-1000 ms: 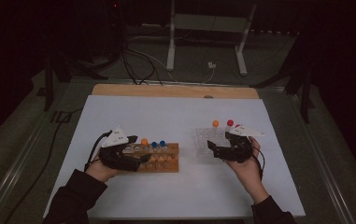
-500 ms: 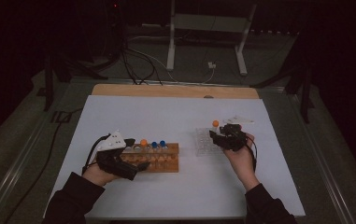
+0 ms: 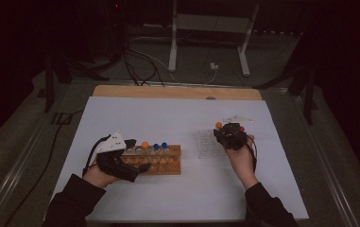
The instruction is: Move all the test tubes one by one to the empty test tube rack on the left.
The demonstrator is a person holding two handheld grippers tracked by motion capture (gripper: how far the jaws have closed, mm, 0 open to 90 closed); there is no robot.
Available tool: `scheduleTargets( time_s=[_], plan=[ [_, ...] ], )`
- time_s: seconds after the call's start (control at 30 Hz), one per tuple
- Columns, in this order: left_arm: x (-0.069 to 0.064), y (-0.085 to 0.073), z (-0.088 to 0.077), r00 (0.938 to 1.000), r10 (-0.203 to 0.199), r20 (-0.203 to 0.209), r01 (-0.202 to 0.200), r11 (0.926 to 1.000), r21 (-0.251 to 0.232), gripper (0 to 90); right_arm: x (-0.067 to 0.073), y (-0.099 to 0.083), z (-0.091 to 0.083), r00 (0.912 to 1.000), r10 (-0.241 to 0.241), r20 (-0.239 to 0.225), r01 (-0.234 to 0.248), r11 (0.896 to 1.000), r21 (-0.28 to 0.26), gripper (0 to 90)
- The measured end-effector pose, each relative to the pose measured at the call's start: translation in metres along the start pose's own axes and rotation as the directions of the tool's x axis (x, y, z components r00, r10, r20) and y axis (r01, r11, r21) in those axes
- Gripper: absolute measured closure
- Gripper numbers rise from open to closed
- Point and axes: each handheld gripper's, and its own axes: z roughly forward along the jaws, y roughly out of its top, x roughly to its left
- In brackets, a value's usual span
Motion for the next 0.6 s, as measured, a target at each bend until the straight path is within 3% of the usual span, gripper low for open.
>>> scheduleTargets(
  time_s=[0.2,0.6],
  plan=[
    [-0.001,0.003,-0.002,1.0000,0.002,0.007,-0.002,1.0000,0.002,1.1,0.003,0.007,-0.012,0.9996,-0.027,0.011,0.027,0.999,-0.035,75.2],
    [-0.009,0.016,-0.005,0.9992,0.014,0.036,-0.014,0.9998,-0.017,1.1,0.004,0.020,-0.054,0.9986,-0.051,-0.012,0.049,0.991,-0.121,75.3]
  ],
)
